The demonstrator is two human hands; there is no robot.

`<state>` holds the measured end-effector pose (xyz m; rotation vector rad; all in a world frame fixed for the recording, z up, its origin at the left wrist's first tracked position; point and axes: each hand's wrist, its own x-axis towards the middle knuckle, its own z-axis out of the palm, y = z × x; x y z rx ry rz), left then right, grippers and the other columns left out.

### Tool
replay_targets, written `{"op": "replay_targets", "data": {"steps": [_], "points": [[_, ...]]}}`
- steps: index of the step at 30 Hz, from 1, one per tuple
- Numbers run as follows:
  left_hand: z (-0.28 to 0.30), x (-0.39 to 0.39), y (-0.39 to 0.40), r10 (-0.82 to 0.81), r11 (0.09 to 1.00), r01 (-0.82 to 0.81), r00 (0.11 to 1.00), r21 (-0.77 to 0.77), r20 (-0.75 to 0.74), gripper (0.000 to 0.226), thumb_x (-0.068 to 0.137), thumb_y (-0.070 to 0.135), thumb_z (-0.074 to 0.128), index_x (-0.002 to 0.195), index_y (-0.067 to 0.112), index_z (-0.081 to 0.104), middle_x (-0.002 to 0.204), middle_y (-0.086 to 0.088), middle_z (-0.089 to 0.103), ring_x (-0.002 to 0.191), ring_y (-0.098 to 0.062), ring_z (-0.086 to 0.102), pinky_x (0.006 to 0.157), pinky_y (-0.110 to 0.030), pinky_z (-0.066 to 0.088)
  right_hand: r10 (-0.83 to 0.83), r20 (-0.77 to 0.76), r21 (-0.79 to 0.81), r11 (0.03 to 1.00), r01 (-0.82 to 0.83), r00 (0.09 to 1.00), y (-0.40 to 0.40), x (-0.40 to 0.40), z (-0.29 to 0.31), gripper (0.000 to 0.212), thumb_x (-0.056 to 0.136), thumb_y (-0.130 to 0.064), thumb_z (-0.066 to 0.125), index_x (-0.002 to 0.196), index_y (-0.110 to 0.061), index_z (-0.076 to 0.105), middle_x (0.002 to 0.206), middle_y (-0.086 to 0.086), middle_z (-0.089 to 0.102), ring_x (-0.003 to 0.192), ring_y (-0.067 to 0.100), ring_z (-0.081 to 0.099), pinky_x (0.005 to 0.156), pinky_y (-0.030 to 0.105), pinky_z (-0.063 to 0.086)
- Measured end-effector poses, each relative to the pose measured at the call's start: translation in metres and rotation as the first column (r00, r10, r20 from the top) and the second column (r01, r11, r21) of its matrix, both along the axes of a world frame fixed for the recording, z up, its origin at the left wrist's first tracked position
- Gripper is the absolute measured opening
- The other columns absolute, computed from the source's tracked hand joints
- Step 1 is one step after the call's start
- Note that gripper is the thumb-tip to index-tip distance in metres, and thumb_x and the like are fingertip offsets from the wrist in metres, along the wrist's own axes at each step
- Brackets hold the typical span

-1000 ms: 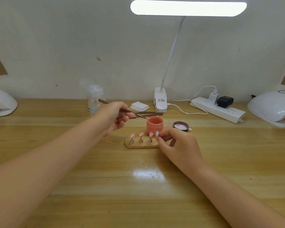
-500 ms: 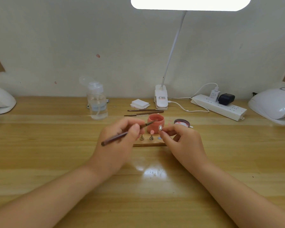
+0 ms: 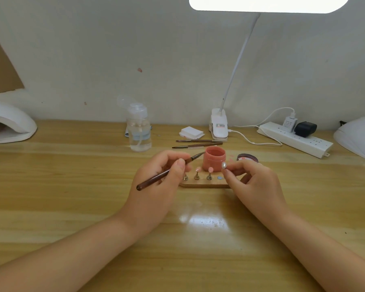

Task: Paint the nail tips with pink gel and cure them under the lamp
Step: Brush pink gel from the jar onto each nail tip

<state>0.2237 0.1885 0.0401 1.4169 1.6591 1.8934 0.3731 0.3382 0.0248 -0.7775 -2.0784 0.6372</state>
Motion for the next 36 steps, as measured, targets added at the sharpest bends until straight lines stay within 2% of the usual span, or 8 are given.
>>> {"op": "replay_targets", "data": {"steps": [6, 11, 15, 18, 22, 23, 28, 36], "points": [[-0.005, -0.025, -0.023, 0.039, 0.996, -0.045, 0.995, 0.071, 0.09, 0.021, 0.09, 0.025, 0.052, 0.101, 0.019, 0.068, 0.094, 0.003, 0.074, 0.09, -0.007, 0.069, 0.077, -0.015, 0.051, 0.012, -0.004, 0.031, 0.999, -0.012, 1.0, -0.006, 0.001, 0.01, 0.012, 0.081, -0.017, 0.073, 0.078, -0.029, 0.07, 0.069, -0.018, 0.067, 0.053, 0.007, 0.053, 0.058, 0.03, 0.047], [-0.004, -0.038, -0.037, 0.083, 0.992, -0.085, 0.996, 0.091, 0.023, 0.02, 0.092, 0.024, 0.05, 0.103, 0.021, 0.066, 0.098, 0.007, 0.072, 0.096, -0.008, 0.068, 0.08, -0.013, 0.05, 0.108, -0.046, -0.004, 0.994, -0.108, 0.993, -0.018, -0.024, 0.021, 0.011, 0.083, -0.018, 0.073, 0.079, -0.028, 0.072, 0.072, -0.016, 0.07, 0.056, 0.004, 0.057, 0.057, 0.014, 0.042], [-0.002, -0.042, -0.046, 0.101, 0.982, -0.095, 0.995, 0.163, -0.024, 0.022, 0.09, 0.033, 0.052, 0.106, 0.025, 0.064, 0.103, 0.005, 0.071, 0.098, -0.008, 0.067, 0.083, -0.015, 0.05, 0.149, -0.089, 0.007, 0.989, -0.149, 0.985, -0.031, -0.058, 0.036, 0.01, 0.085, -0.024, 0.071, 0.079, -0.031, 0.069, 0.069, -0.013, 0.068, 0.058, 0.006, 0.06, 0.063, 0.031, 0.052], [0.002, -0.047, -0.053, 0.123, 0.975, -0.099, 0.986, 0.201, -0.112, 0.023, 0.093, 0.034, 0.049, 0.111, 0.034, 0.063, 0.108, 0.007, 0.069, 0.105, -0.011, 0.065, 0.087, -0.018, 0.05, 0.151, -0.144, -0.001, 0.988, -0.153, 0.978, -0.042, -0.085, 0.041, 0.01, 0.087, -0.027, 0.068, 0.082, -0.035, 0.067, 0.073, -0.01, 0.069, 0.067, 0.009, 0.064, 0.074, 0.04, 0.054], [0.002, -0.052, -0.055, 0.164, 0.97, -0.111, 0.955, 0.215, -0.248, 0.025, 0.096, 0.033, 0.047, 0.116, 0.041, 0.059, 0.11, 0.012, 0.067, 0.108, -0.015, 0.064, 0.091, -0.022, 0.049, 0.161, -0.248, 0.031, 0.987, -0.158, 0.955, -0.055, -0.106, 0.038, 0.008, 0.088, -0.024, 0.069, 0.085, -0.031, 0.067, 0.074, -0.02, 0.066, 0.072, 0.003, 0.063, 0.067, 0.012, 0.045], [0.002, -0.052, -0.054, 0.165, 0.97, -0.107, 0.95, 0.219, -0.265, 0.025, 0.096, 0.034, 0.046, 0.116, 0.043, 0.058, 0.11, 0.014, 0.066, 0.108, -0.015, 0.064, 0.091, -0.022, 0.049, 0.169, -0.251, 0.043, 0.986, -0.164, 0.953, -0.056, -0.108, 0.036, 0.011, 0.088, -0.023, 0.069, 0.084, -0.033, 0.066, 0.073, -0.023, 0.065, 0.072, 0.002, 0.063, 0.065, 0.009, 0.042], [0.002, -0.051, -0.052, 0.184, 0.967, -0.111, 0.926, 0.228, -0.33, 0.024, 0.099, 0.043, 0.044, 0.12, 0.043, 0.055, 0.11, 0.016, 0.065, 0.108, -0.015, 0.064, 0.091, -0.019, 0.046, 0.201, -0.257, 0.092, 0.979, -0.183, 0.945, -0.053, -0.107, 0.033, 0.007, 0.087, -0.022, 0.07, 0.086, -0.029, 0.068, 0.067, -0.027, 0.06, 0.071, -0.002, 0.061, 0.064, 0.008, 0.041], [0.002, -0.049, -0.048, 0.194, 0.973, -0.126, 0.903, 0.195, -0.383, 0.024, 0.096, 0.03, 0.047, 0.119, 0.033, 0.055, 0.11, 0.013, 0.065, 0.109, -0.014, 0.063, 0.091, -0.019, 0.047, 0.191, -0.276, 0.088, 0.981, -0.173, 0.942, -0.051, -0.106, 0.032, 0.006, 0.087, -0.019, 0.07, 0.089, -0.024, 0.07, 0.072, -0.024, 0.063, 0.072, -0.001, 0.062, 0.063, 0.008, 0.042]]}}
